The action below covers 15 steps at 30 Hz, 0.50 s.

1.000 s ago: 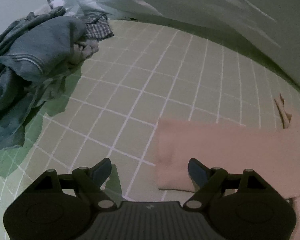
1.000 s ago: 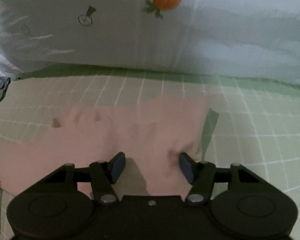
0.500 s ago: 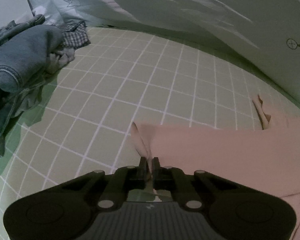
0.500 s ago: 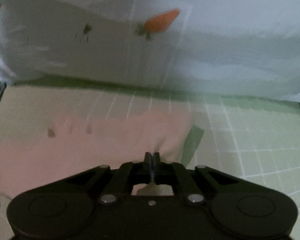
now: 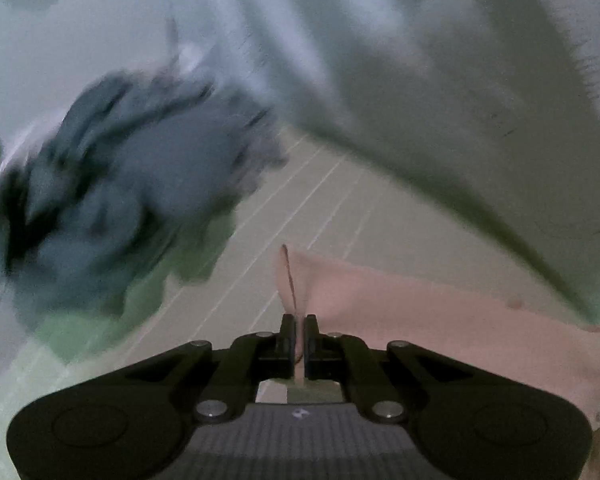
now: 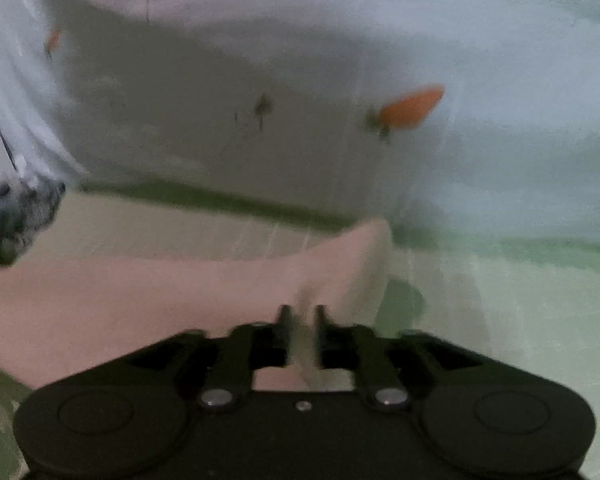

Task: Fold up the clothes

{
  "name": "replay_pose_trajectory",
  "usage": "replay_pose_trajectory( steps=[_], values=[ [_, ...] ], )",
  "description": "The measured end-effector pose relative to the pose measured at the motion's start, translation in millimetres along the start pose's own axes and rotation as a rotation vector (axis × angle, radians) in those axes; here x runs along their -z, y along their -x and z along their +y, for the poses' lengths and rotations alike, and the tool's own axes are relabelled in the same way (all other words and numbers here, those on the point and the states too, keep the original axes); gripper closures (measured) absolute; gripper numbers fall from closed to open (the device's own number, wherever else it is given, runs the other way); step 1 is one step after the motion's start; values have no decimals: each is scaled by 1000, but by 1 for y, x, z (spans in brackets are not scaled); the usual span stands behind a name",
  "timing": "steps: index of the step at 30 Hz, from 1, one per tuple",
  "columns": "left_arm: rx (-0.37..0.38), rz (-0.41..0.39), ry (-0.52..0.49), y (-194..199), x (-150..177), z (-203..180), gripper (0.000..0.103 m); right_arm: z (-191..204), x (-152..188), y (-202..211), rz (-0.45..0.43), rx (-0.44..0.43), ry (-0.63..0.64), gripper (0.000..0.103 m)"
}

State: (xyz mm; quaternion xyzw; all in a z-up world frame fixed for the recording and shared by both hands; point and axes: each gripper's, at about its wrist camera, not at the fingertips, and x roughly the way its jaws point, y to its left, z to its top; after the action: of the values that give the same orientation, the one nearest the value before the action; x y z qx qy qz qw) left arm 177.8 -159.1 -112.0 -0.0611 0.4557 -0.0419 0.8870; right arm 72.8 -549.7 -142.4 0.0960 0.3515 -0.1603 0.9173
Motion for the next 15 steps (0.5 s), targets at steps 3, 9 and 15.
replay_pose_trajectory(
  steps=[3,9,15],
  values=[
    [1,45,39,-11,11,6,98,-1,5,3,18,30,-52,51],
    [25,3,23,0,13,-1,98,-19,27,34,13,127,-86,21],
    [144,-71,-53,34,7,-36,99,-47,60,70,17,162,-213,21]
  ],
)
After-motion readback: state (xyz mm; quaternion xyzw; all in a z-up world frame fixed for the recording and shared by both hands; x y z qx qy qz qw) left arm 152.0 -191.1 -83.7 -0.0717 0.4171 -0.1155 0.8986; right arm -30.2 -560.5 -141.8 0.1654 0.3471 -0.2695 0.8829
